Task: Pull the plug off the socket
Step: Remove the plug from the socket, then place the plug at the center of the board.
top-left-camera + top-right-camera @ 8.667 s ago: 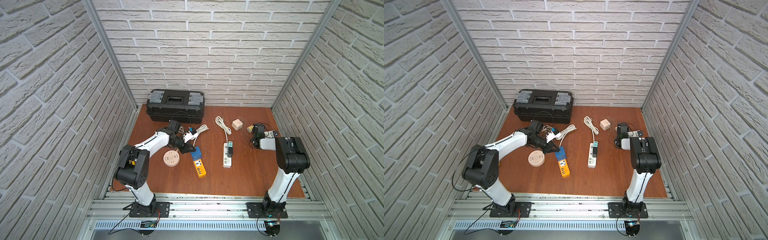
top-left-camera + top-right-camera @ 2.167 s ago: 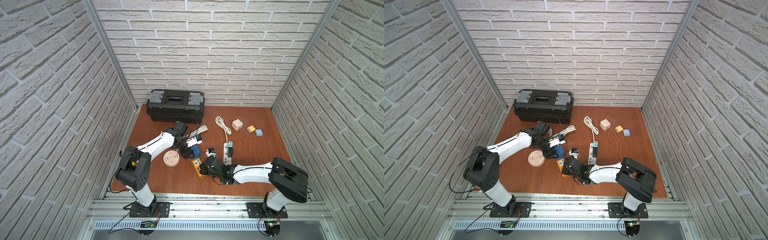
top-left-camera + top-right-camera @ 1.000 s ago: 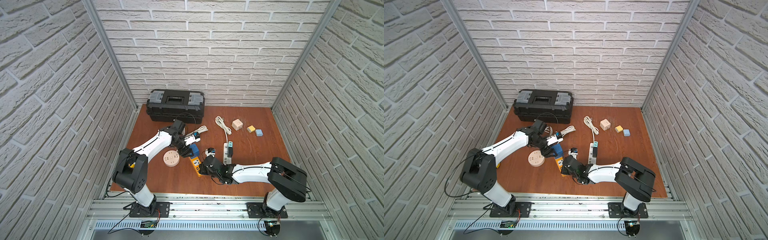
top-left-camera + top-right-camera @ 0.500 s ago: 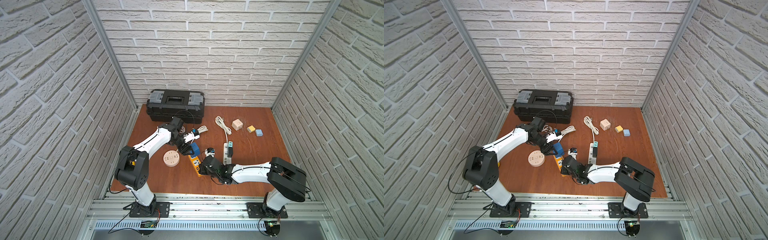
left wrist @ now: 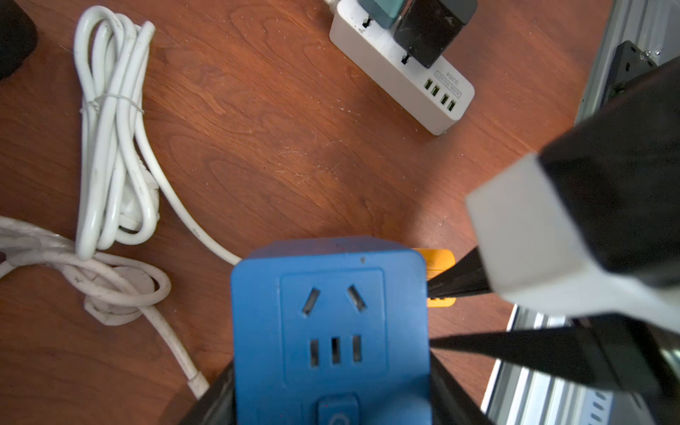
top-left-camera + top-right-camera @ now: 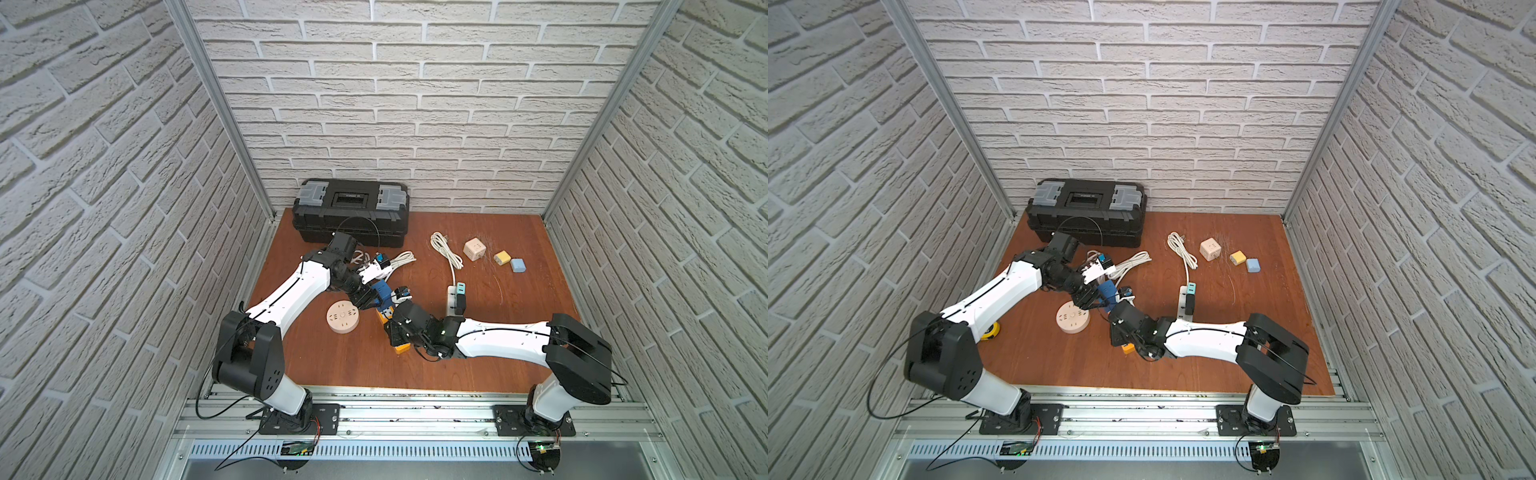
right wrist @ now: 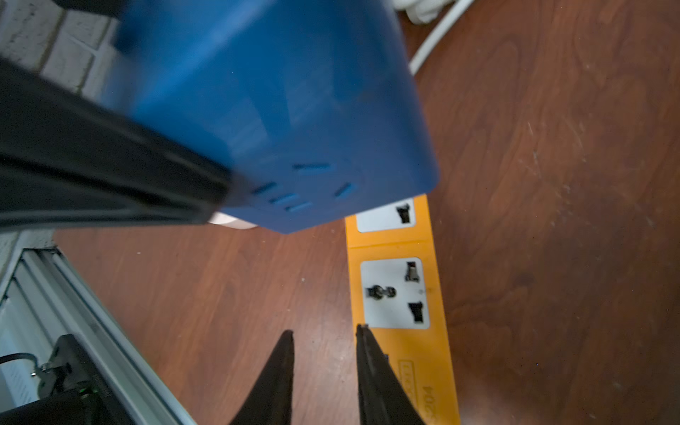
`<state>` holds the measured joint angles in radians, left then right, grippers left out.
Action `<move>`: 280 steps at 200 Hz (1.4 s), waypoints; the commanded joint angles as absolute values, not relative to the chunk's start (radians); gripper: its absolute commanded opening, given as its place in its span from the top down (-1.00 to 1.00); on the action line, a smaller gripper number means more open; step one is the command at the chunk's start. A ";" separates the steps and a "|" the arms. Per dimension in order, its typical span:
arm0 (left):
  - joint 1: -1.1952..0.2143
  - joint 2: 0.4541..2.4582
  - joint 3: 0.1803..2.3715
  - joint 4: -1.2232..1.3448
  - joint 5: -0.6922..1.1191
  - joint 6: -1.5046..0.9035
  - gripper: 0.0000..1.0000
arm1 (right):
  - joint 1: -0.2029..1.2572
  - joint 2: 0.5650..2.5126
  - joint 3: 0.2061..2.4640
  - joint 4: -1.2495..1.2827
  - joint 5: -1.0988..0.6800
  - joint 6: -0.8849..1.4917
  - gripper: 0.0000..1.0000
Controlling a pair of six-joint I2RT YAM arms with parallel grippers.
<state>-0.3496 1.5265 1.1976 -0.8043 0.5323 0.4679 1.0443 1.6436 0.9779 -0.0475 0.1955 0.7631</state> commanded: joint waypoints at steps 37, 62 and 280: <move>-0.300 1.486 1.244 -0.879 0.629 0.409 1.00 | 1.068 1.414 0.920 -0.153 0.334 0.589 -0.13; -0.285 1.493 1.265 -0.928 0.723 0.395 1.00 | 1.085 1.291 0.818 -0.050 0.332 0.483 -0.40; -0.282 1.563 1.315 -1.207 1.051 0.526 1.00 | 1.132 1.413 1.050 -0.133 0.455 0.134 -0.93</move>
<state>-0.2848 1.5608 1.2911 -1.1713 0.9936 0.4969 1.1233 1.3964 1.0115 -0.1486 0.4335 0.1486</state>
